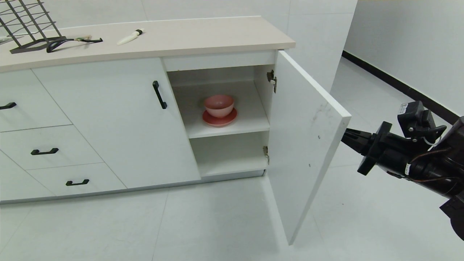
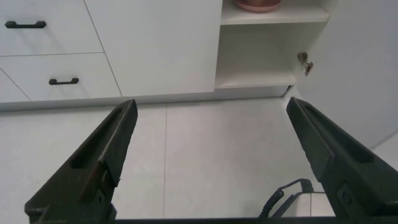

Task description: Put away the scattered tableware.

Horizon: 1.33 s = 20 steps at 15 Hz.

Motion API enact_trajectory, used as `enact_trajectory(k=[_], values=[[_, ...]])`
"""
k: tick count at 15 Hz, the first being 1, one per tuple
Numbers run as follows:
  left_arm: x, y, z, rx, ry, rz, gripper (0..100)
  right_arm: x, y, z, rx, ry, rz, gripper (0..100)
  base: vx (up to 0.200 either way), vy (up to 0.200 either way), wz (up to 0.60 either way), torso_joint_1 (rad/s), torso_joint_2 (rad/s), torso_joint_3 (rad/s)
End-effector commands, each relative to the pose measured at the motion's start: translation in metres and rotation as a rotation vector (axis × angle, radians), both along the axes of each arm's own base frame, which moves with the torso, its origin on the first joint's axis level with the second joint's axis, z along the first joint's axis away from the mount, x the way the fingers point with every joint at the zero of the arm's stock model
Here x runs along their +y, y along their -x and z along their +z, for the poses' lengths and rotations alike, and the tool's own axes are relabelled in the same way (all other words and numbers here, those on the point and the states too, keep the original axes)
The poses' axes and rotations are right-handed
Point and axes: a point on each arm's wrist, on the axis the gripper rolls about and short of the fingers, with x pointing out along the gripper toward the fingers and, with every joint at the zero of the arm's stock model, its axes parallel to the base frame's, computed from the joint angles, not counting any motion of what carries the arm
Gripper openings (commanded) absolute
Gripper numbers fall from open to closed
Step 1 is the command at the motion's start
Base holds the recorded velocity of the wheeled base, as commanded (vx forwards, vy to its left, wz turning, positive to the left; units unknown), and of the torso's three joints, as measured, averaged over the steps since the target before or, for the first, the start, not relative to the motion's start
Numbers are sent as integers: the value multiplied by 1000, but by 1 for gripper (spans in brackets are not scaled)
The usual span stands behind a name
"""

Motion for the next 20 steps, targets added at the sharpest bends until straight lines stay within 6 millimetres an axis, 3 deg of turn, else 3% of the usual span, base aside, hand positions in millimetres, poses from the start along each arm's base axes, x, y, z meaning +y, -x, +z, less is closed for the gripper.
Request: enact_trajectory(k=[1,8,12,20], values=[[0,0,0,-1,0,1,100,7,0,-2,5,1,23,0,0,0,0,0,0,0],[0,0,0,1,0,1,100,17,-5,5,-25,-7,54,0,0,0,0,0,0,0],[0,0,0,1,0,1,100,40,-12,1,-27,-5,119,0,0,0,0,0,0,0],[0,0,0,-1,-1,1,100,65,-31,1,-57,-17,165,0,0,0,0,0,0,0]])
